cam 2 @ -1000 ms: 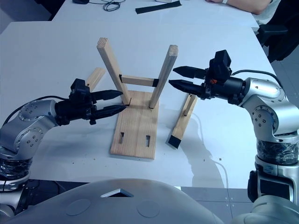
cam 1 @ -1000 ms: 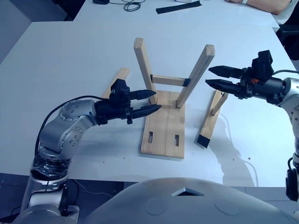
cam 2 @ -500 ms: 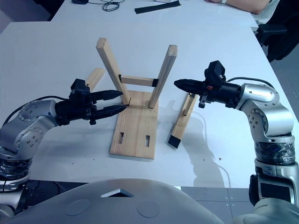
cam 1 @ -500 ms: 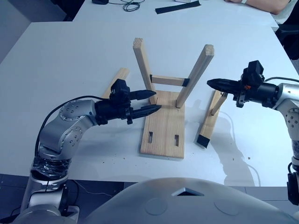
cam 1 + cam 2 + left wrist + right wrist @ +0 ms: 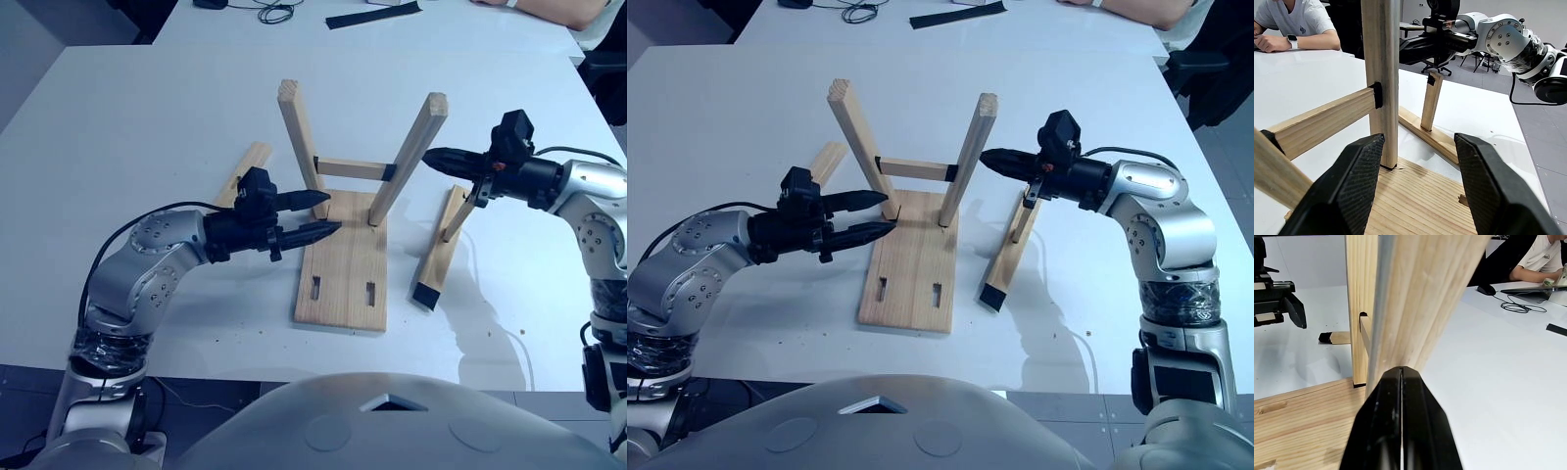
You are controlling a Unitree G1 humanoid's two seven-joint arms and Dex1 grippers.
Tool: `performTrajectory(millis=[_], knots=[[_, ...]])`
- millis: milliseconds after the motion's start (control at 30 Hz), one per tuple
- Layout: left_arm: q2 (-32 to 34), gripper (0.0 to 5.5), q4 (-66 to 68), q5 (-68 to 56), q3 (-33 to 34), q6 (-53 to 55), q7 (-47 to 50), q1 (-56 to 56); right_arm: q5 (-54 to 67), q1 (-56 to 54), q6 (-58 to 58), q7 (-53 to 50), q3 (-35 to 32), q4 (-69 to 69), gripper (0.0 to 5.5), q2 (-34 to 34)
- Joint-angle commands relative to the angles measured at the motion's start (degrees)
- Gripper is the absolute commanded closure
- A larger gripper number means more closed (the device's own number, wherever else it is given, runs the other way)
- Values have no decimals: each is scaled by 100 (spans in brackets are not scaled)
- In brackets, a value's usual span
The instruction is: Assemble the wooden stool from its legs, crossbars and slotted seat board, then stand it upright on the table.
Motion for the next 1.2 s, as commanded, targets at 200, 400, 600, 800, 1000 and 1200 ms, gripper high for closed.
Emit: performTrajectory(millis=[200,400,600,800,1000,1200], knots=[[-11,285,29,67,-17,-6,23,-97,181,-236,135,-11,-58,-261,547,65],[-11,285,42,70,-8,-2,26,-101,159,-149,126,23,-53,-332,547,62],[21,285,44,54,1,34,-11,-114,-753,697,-604,233,490,367,547,-147],[62,285,83,22,14,80,-70,-186,-824,1038,-1087,160,624,679,547,-24],[38,285,87,24,5,86,-46,-198,452,694,-321,-4,-65,-58,547,43],[10,285,-23,11,76,49,52,-34,1998,329,736,-273,-928,-851,547,-55]])
